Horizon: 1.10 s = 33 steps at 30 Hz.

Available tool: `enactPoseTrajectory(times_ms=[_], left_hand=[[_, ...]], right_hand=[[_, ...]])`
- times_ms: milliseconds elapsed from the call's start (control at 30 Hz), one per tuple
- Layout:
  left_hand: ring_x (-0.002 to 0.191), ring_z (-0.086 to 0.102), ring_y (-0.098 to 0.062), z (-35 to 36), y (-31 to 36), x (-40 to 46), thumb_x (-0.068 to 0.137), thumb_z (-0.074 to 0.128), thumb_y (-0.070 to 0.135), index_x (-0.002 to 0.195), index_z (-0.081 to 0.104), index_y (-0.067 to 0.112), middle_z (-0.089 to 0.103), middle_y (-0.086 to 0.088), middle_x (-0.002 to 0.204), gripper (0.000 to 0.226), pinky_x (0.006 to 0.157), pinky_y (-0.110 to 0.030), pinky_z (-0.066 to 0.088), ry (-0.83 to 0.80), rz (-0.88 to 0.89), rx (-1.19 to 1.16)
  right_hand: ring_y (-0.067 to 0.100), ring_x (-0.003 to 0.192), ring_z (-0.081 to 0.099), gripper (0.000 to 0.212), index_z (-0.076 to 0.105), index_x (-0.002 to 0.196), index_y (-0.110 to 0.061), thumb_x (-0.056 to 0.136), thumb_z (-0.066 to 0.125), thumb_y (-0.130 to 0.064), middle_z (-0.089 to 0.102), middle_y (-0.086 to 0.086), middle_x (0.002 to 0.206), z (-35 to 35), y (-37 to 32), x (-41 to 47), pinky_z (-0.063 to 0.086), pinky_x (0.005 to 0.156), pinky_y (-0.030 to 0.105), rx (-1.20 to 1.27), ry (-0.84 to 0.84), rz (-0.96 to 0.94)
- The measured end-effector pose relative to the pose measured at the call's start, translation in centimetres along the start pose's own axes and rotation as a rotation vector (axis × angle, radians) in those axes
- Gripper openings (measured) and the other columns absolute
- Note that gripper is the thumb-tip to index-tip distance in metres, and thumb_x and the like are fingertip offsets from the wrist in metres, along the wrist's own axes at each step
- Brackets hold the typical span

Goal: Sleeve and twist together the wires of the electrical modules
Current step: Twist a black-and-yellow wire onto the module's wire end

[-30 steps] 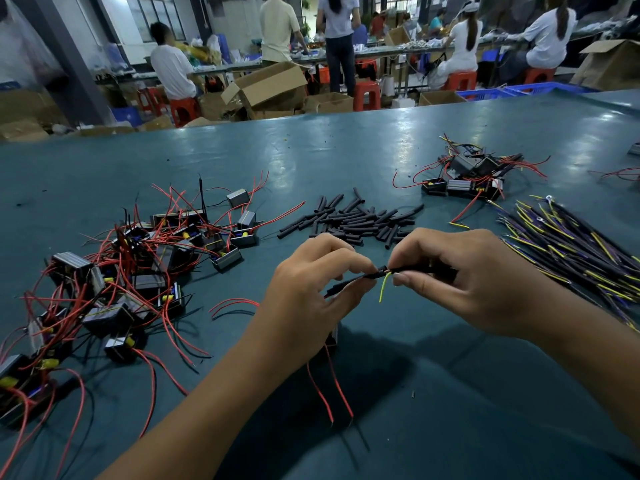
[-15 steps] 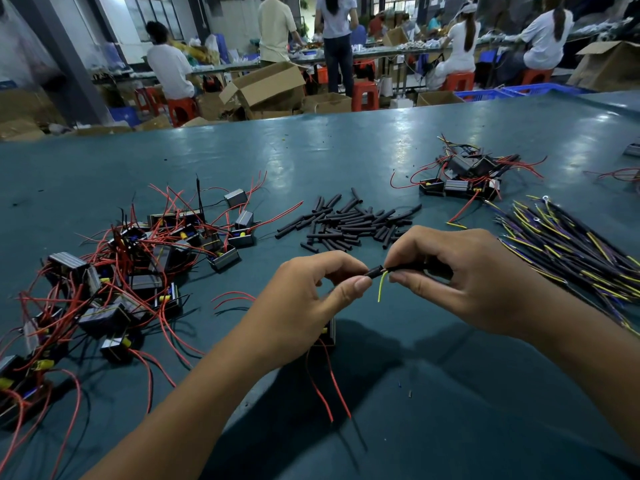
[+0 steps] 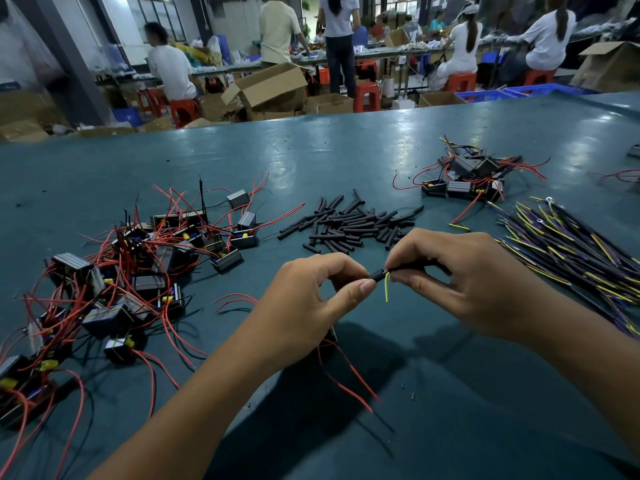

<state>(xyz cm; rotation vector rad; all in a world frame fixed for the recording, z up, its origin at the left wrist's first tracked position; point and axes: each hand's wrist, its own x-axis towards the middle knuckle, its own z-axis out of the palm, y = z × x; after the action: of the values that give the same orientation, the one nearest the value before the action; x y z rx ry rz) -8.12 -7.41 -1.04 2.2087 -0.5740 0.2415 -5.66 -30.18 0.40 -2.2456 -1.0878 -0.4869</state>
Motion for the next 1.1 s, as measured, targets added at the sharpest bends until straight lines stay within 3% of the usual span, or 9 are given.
enactPoseTrajectory(times_ms=[67, 133, 233, 367, 500, 600, 767, 900, 1100], left_hand=[[0.080, 0.062, -0.001, 0.0, -0.1, 0.0, 0.093, 0.068, 0.037, 0.095, 0.073, 0.023, 0.070, 0.010, 0.082, 0.016, 0.070, -0.008, 0.039, -0.044, -0.021, 0.008], [0.064, 0.057, 0.004, 0.1, -0.3, 0.1, 0.094, 0.070, 0.030, 0.090, 0.073, 0.020, 0.070, 0.008, 0.076, 0.011, 0.060, -0.007, 0.037, -0.031, -0.037, -0.024], [0.060, 0.055, 0.004, 0.2, -0.6, 0.3, 0.091, 0.074, 0.020, 0.084, 0.075, 0.014, 0.071, 0.006, 0.072, 0.009, 0.060, -0.009, 0.041, 0.022, -0.182, -0.316], [0.061, 0.054, -0.006, 0.2, -1.2, 0.5, 0.089, 0.074, 0.022, 0.083, 0.078, 0.014, 0.073, 0.000, 0.073, 0.010, 0.060, -0.012, 0.044, 0.137, -0.320, -0.516], [0.062, 0.057, -0.004, 1.2, -0.9, 0.5, 0.089, 0.075, 0.022, 0.081, 0.079, 0.019, 0.073, 0.000, 0.072, 0.009, 0.062, -0.014, 0.047, 0.266, -0.299, -0.515], [0.067, 0.064, -0.004, 2.4, -0.6, 0.2, 0.088, 0.076, 0.019, 0.081, 0.079, 0.021, 0.075, 0.003, 0.075, 0.007, 0.065, -0.019, 0.051, 0.324, -0.237, -0.404], [0.068, 0.065, 0.005, 2.8, -0.4, 0.1, 0.091, 0.072, 0.022, 0.103, 0.077, 0.026, 0.074, 0.020, 0.077, 0.014, 0.062, -0.011, 0.047, 0.230, -0.216, -0.366], [0.077, 0.066, -0.001, 2.0, -0.6, 0.2, 0.096, 0.065, 0.019, 0.097, 0.075, 0.042, 0.077, 0.011, 0.088, 0.025, 0.069, -0.016, 0.052, 0.160, -0.207, -0.435], [0.094, 0.072, -0.021, 2.2, -0.8, 0.1, 0.092, 0.073, 0.017, 0.104, 0.076, 0.021, 0.077, 0.003, 0.096, 0.014, 0.086, -0.032, 0.059, 0.127, -0.173, -0.499]], right_hand=[[0.005, 0.078, 0.060, 0.007, 0.066, 0.096, -0.013, 0.090, 0.070, -0.011, 0.066, -0.010, 0.084, 0.1, 0.0, 0.0, 0.044, 0.074, 0.015, -0.026, 0.009, 0.024], [0.001, 0.083, 0.058, 0.006, 0.066, 0.096, -0.016, 0.091, 0.069, -0.017, 0.066, -0.012, 0.088, 0.2, 0.0, -0.1, 0.041, 0.080, 0.016, -0.066, 0.016, 0.046], [-0.004, 0.092, 0.057, 0.014, 0.065, 0.099, -0.019, 0.087, 0.066, -0.025, 0.066, -0.014, 0.094, 0.1, -0.2, -0.1, 0.039, 0.085, 0.016, -0.066, 0.135, 0.103], [0.007, 0.065, 0.055, 0.004, 0.064, 0.084, -0.017, 0.088, 0.064, -0.019, 0.060, -0.009, 0.069, -0.3, -1.0, 0.1, 0.040, 0.063, 0.016, 0.036, 0.309, 0.121], [0.001, 0.046, 0.048, 0.023, 0.065, 0.068, -0.019, 0.090, 0.063, -0.026, 0.059, -0.009, 0.055, 0.9, -1.7, -0.2, 0.034, 0.049, 0.011, 0.100, 0.160, 0.137], [0.007, 0.051, 0.061, 0.028, 0.071, 0.073, -0.022, 0.091, 0.060, -0.041, 0.068, -0.005, 0.062, 2.1, -2.2, -0.2, 0.047, 0.051, 0.026, 0.148, 0.082, 0.266], [0.004, 0.055, 0.069, 0.032, 0.075, 0.077, -0.020, 0.090, 0.063, -0.047, 0.072, -0.005, 0.068, 3.5, -2.5, -0.2, 0.043, 0.046, 0.011, 0.334, 0.098, 0.429], [0.012, 0.059, 0.072, 0.023, 0.075, 0.077, -0.020, 0.092, 0.067, -0.036, 0.074, -0.004, 0.072, 3.9, -2.5, -0.2, 0.045, 0.045, 0.015, 0.452, 0.171, 0.530], [0.024, 0.065, 0.074, 0.031, 0.074, 0.079, -0.009, 0.083, 0.072, -0.041, 0.075, 0.007, 0.076, 4.4, -2.6, 0.0, 0.044, 0.039, 0.024, 0.745, 0.222, 0.759]])
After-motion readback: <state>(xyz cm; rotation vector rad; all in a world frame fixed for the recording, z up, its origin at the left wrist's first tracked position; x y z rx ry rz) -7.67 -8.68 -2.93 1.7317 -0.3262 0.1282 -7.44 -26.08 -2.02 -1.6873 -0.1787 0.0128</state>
